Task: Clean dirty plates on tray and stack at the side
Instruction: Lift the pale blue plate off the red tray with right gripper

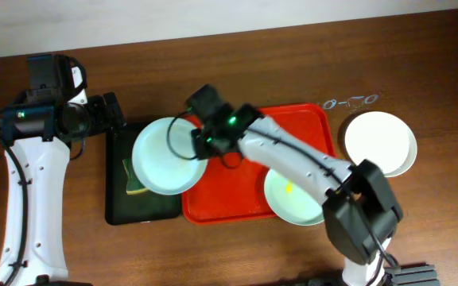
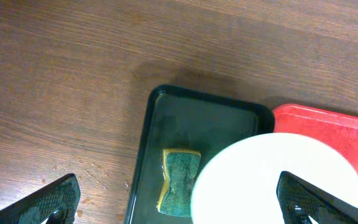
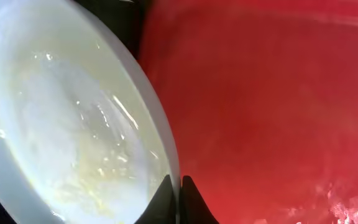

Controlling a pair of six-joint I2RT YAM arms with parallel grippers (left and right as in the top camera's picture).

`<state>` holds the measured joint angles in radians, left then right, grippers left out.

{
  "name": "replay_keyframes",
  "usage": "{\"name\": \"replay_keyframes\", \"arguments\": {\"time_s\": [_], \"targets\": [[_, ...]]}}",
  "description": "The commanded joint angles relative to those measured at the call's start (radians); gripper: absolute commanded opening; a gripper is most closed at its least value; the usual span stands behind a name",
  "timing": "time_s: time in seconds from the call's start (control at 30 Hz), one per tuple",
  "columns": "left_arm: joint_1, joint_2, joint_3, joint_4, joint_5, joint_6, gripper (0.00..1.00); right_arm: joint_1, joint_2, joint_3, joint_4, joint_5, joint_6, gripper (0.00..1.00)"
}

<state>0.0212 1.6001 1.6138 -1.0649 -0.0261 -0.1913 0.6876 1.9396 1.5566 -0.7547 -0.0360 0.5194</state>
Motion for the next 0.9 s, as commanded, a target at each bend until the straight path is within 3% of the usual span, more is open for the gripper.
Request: {"name": "replay_keyframes", "arguments": {"time_s": [0.0,0.3,0.53,0.77,0.87], "targets": [[0.002,0.002,0.003,0.001,0.004,-0.002,0.99,0.111,-0.030,0.034,0.011,0.353,0.019,0.04],[0.002,0.002,0.003,0.001,0.004,-0.002,0.99,0.277,-0.039,0.266,-0.109,0.801,-0.112,0.04],[0.002,0.002,0.003,0.001,0.004,-0.002,0.99,0.352,-0.040,0.284,-0.093,1.111,-0.183,0.04],[0.002,0.002,0.003,0.001,0.004,-0.002,0.99,0.360,-0.039,0.284,-0.075,1.128,-0.181,0.04],[0.002,0.002,0.003,0.001,0.004,-0.002,0.99,0.362,-0.039,0.284,-0.073,1.121,-0.113,0.04]]}}
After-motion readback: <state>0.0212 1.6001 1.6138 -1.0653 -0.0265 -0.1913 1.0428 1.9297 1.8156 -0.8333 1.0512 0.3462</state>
